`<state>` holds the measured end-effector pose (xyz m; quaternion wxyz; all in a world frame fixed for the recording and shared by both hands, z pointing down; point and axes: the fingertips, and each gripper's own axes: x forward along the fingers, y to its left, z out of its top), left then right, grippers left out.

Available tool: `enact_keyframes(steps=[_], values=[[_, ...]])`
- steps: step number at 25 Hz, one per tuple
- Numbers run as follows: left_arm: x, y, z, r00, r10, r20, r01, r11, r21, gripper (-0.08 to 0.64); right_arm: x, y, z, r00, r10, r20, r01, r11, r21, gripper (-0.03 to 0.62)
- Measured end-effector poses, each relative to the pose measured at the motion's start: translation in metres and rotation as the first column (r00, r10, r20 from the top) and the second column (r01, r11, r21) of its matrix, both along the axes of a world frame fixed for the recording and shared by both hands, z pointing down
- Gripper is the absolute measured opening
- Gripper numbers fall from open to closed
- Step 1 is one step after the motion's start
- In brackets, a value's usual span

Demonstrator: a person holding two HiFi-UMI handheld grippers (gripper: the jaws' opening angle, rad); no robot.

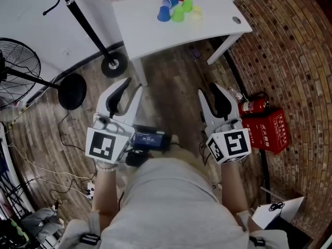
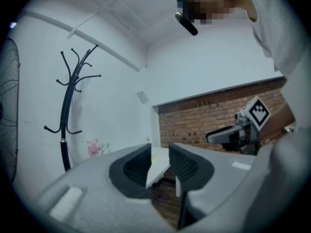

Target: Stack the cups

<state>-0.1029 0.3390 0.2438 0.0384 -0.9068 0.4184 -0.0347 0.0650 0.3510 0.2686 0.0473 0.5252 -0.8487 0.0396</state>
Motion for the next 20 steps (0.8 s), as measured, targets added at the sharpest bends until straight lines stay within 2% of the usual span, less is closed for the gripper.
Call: enact_keyframes(steps=[3, 7, 12, 20], values=[[-0.003, -0.004, -0.007, 1.0, 0.015, -0.025, -0.014, 0.999, 0.042, 0.1, -0.004, -0.001, 0.0, 1.0, 0.003, -0.004, -0.003, 1.0, 0.0, 0.129], [-0.01, -0.006, -0.004, 0.999, 0.035, -0.015, -0.034, 0.999, 0.038, 0.109, -0.011, -0.003, 0.001, 1.0, 0.015, -0.013, -0.015, 1.0, 0.003, 0.129], [-0.021, -0.005, 0.007, 0.997, 0.056, 0.057, -0.056, 0.998, 0.003, 0.109, -0.021, -0.001, 0.003, 0.999, 0.044, -0.005, -0.044, 0.999, 0.009, 0.129], [-0.027, -0.016, 0.006, 0.995, 0.068, 0.071, -0.07, 0.997, 0.023, 0.109, -0.024, 0.001, 0.005, 0.997, 0.076, -0.015, -0.076, 0.997, 0.009, 0.129]])
